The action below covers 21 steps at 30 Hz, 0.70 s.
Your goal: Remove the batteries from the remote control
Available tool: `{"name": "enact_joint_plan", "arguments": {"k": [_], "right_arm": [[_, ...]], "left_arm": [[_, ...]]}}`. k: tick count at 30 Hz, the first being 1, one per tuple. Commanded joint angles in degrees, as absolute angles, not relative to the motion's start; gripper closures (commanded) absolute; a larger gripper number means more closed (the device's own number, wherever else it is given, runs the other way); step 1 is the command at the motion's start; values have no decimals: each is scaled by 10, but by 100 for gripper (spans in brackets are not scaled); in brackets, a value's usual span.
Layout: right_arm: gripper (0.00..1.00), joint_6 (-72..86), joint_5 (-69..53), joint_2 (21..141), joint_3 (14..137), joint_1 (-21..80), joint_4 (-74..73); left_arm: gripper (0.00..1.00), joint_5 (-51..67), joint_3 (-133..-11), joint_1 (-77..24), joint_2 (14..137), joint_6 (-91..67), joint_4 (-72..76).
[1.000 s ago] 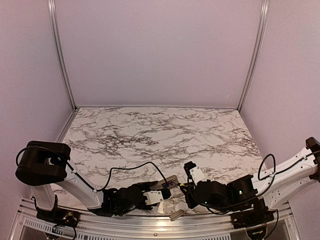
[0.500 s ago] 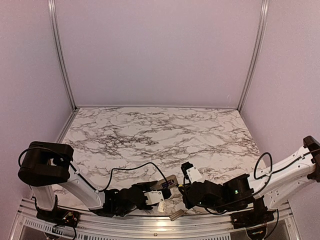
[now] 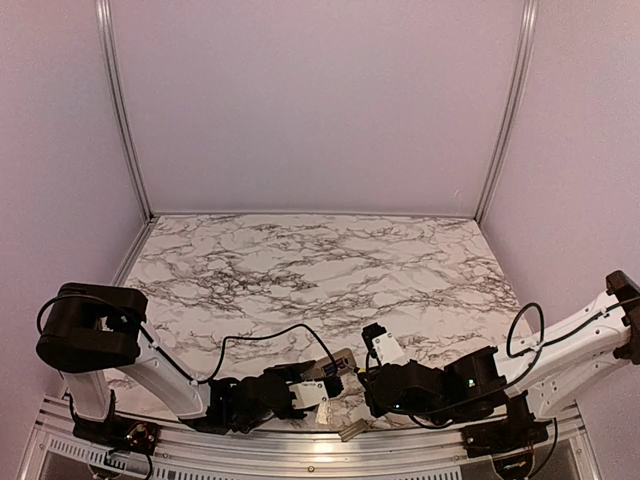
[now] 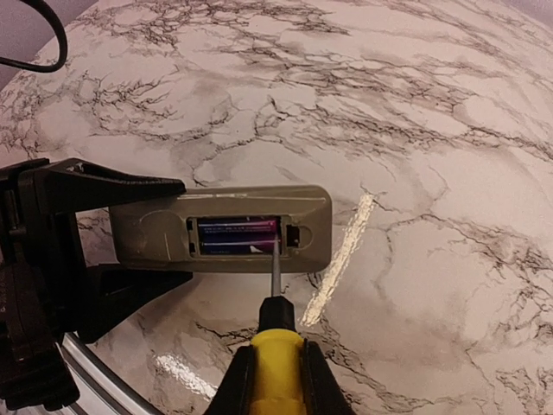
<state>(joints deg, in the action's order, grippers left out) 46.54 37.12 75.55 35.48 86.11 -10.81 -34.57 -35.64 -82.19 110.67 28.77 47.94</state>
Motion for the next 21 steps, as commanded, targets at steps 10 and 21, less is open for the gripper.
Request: {"name": "enact_joint_plan", "arguments": {"k": [10,21], "right_arm": [[100,465,402,769,367,867,-91],[100,481,420,811,388,866,-121]], "left_arm": [[100,-345,-370,-827,1114,285,487],[100,-334,-373,-826,1111,277,475]]}}
